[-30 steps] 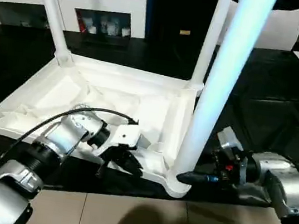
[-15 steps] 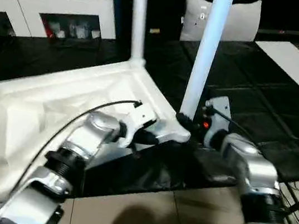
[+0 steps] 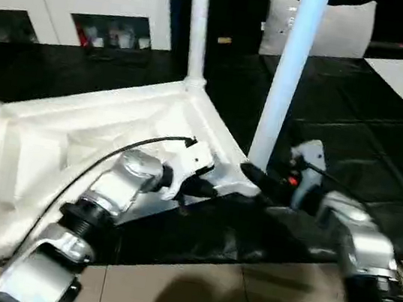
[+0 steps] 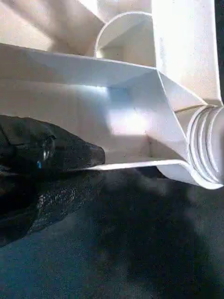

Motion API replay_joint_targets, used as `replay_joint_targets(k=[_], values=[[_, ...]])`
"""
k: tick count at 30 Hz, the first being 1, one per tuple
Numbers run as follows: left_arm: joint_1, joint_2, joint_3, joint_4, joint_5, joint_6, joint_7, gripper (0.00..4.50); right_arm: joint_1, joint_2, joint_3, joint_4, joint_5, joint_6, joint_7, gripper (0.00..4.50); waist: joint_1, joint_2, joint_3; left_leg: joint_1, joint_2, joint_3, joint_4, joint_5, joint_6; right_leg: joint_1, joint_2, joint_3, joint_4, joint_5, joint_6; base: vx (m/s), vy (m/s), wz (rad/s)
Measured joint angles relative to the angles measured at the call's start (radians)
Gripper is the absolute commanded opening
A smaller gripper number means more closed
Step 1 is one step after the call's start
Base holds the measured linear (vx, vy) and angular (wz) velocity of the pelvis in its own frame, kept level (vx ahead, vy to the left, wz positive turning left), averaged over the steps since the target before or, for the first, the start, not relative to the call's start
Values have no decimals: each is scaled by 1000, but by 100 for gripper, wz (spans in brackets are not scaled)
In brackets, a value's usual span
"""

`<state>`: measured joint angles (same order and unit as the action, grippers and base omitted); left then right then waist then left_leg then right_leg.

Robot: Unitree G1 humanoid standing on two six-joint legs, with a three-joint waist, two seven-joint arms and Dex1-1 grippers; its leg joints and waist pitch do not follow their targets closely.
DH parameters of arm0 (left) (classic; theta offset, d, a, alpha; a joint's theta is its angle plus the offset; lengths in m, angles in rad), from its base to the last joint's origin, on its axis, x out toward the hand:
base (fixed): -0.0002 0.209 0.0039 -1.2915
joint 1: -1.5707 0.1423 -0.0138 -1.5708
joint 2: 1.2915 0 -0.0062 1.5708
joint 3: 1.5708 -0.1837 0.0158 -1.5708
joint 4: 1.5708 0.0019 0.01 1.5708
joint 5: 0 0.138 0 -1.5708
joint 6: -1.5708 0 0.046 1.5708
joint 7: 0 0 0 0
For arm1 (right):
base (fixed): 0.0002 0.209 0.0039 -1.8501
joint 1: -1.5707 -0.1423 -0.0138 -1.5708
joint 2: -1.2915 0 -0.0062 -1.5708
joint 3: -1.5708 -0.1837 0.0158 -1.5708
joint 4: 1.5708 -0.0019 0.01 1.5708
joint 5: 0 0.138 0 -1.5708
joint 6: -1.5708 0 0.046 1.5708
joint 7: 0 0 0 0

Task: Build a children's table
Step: Rotate leg to tighten

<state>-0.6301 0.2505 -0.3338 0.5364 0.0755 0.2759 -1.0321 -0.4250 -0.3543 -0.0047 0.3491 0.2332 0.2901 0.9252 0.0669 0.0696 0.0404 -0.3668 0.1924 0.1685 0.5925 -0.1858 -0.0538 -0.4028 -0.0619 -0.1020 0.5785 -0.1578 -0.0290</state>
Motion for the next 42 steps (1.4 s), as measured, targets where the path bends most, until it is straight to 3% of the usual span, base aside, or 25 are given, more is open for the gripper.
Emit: replay_joint_targets(k=[3, 9, 10, 22, 29, 33, 38, 42], values=[[12, 55, -27, -1, -3, -80, -111, 0, 19, -91, 20, -25, 3, -8, 127, 400, 21, 0, 0, 0, 0, 0, 1, 0, 0, 0, 0, 0, 0, 0, 0, 0, 0, 0], [11, 122, -75, -2, -5, -194, -255, 0, 34, -203, 103, -37, 32, -21, 406, 400, 36, -1, 0, 1, -1, 1, 2, 0, 0, 1, -1, 0, 0, 0, 0, 0, 0, 0], [11, 126, -78, -2, -5, -204, -270, 0, 34, -213, 111, -37, 34, -24, 432, 373, 38, -1, 0, 1, -1, 1, 2, 0, 0, 1, -1, 0, 0, 0, 0, 0, 0, 0], [10, 162, -126, -21, -32, -248, -439, 0, 18, -217, 178, -31, 59, -32, 605, 282, 55, -2, 0, 1, -1, 1, 2, 0, 0, 1, -2, 0, 0, 0, 0, 0, 0, 0], [10, 161, -129, -21, -32, -254, -449, 0, 18, -217, 189, -31, 80, -9, 641, 218, 58, -4, -1, 1, -1, 1, 2, 0, 0, 1, -2, 0, 0, 0, 0, 0, 0, 0], [12, 163, -129, -22, -40, -251, -451, 0, 21, -217, 189, -35, 85, -4, 641, 204, 58, -4, -1, 1, -1, 1, 2, 0, 0, 1, -2, 0, 0, 0, 0, 0, 0, 0], [29, 151, -113, -53, -52, -170, -443, 0, 73, -204, 159, -92, 112, 41, 598, 195, 60, -4, -1, 1, -1, 1, 2, 0, 0, 1, -2, 1, 0, 0, 1, 0, 0, 0], [30, 130, -64, -46, -39, -66, -342, 0, 77, -140, 107, -88, 95, 69, 430, 195, 40, -3, -2, 4, 0, 2, 2, -1, -4, 3, -1, 1, 1, 0, 0, 0, 0, 0]])
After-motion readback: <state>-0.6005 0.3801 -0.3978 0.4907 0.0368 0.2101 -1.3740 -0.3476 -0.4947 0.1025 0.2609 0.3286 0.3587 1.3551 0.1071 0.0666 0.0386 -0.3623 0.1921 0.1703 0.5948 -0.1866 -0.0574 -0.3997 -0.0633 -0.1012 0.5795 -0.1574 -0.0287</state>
